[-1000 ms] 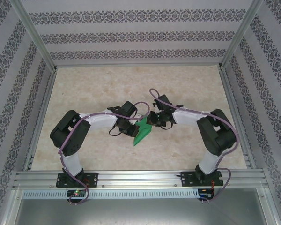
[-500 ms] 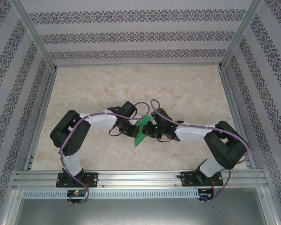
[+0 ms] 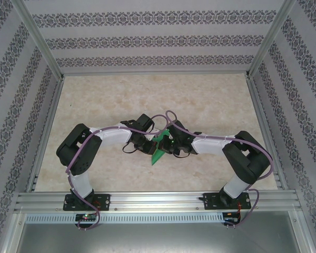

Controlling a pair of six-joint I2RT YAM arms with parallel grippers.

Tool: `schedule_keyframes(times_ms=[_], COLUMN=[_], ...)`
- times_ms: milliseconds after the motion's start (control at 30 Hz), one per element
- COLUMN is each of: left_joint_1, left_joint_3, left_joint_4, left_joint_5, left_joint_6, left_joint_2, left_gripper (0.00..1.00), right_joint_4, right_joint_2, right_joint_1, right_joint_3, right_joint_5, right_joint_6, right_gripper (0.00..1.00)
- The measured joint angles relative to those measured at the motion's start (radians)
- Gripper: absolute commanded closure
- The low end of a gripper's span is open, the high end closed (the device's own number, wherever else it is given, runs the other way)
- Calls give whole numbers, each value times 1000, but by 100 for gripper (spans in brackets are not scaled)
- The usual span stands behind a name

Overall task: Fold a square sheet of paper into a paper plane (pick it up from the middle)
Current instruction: Third fold the triangle at the center of the table.

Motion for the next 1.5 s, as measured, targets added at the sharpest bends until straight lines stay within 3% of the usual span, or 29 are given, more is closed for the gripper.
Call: schedule_keyframes(times_ms=[333,600,767,1067,1500], left_joint_1=[0,0,0,0,1], left_joint_3=[0,0,0,0,0], left_joint_4=[-1,-1,-1,-1,-1], left_joint_5=[7,11,12,14,16], left_joint_6=[0,0,0,-4,-7], left_joint_2=[3,5,5,5,6], left_gripper=[96,96,97,97,98], right_joint_4=[-7,-39,70,207,198], right_joint_2=[43,-32,-100,-15,-82], right_joint_1=[5,46,68,93,161], right_joint_3=[3,-1,-66,-146,-147], right_joint_5=[11,24,27,42,87], right_joint_6=[-38,-56,6,104,114], right_gripper=[91,90,92,95,92])
